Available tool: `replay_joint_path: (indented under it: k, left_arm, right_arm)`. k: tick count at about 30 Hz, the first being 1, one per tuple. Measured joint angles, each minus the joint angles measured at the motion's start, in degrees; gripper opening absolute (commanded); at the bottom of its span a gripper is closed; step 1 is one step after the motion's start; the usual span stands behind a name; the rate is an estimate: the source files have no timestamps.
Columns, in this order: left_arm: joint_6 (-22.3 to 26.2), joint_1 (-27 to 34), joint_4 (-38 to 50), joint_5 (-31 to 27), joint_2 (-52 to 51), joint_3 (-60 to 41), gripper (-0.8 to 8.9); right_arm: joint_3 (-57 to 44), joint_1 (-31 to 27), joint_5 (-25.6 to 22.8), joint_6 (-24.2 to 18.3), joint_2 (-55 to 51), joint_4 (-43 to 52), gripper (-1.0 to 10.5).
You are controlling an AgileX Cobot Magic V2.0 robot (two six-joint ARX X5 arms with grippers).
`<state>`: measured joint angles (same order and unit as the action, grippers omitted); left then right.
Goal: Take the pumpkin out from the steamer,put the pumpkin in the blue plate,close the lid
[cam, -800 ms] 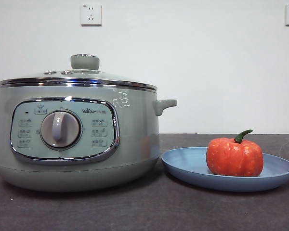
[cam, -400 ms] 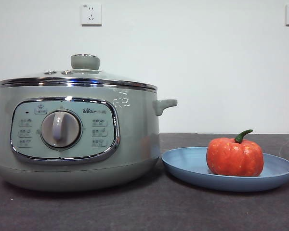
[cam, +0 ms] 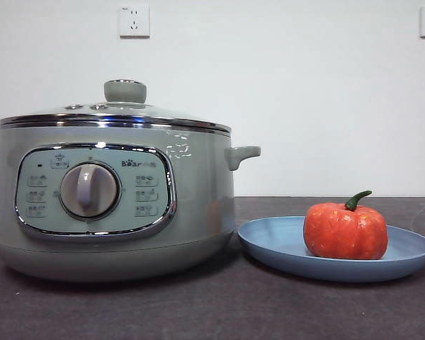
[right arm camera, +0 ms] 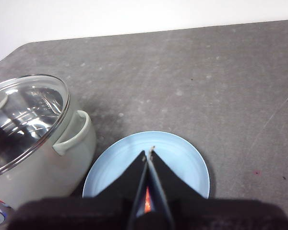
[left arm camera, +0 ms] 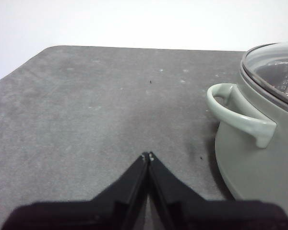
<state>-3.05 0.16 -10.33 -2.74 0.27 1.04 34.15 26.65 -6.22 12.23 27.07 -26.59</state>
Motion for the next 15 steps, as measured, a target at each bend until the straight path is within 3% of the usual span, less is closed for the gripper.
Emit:
replay_joint_path:
  k: [8,12,15]
  left_arm:
    - [0.00,0.02,0.00,0.02,0.00,0.00,-0.03]
    - [0.00,0.02,0.00,0.00,-0.02,0.00,-0.03]
    - [0.00,0.02,-0.02,0.00,0.00,0.00,-0.03]
  right_arm:
    - [0.00,0.00,-0.09,-0.07,0.00,0.00,-0.1]
    - [0.00,0.00,-4.55,-4.57,0.00,-0.02,-0.1]
    - [0.00,-0.42,-4.79,-6.82,-1.99,-2.16,-0.1]
